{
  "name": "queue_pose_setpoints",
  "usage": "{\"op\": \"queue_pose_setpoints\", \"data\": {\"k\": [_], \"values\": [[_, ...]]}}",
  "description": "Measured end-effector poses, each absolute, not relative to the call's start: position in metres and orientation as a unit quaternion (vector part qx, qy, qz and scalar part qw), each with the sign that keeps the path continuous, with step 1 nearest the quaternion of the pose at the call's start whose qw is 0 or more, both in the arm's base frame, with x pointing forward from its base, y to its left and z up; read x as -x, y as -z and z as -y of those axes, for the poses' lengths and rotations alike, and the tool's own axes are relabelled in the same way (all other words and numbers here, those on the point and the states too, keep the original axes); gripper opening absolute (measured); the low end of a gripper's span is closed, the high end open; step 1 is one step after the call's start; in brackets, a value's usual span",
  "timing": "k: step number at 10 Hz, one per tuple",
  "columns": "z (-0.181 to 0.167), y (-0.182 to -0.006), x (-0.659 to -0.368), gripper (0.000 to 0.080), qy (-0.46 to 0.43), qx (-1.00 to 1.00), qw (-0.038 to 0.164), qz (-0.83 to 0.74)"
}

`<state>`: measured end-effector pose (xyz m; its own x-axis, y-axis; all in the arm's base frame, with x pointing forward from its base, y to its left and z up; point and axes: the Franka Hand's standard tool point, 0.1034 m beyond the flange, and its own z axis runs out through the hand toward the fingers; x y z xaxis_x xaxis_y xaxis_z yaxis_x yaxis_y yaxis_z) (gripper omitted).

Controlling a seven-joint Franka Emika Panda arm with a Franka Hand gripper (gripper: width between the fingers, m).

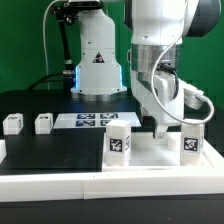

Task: Assemble square table

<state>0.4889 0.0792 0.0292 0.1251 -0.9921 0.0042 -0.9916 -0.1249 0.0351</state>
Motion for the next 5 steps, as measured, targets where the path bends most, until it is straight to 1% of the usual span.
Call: {"op": "queue_pose_setpoints", "data": {"k": [5], "values": [[-0.075, -0.015, -0.483, 0.0649, 0.010, -0.754, 0.025, 0.656]]}}
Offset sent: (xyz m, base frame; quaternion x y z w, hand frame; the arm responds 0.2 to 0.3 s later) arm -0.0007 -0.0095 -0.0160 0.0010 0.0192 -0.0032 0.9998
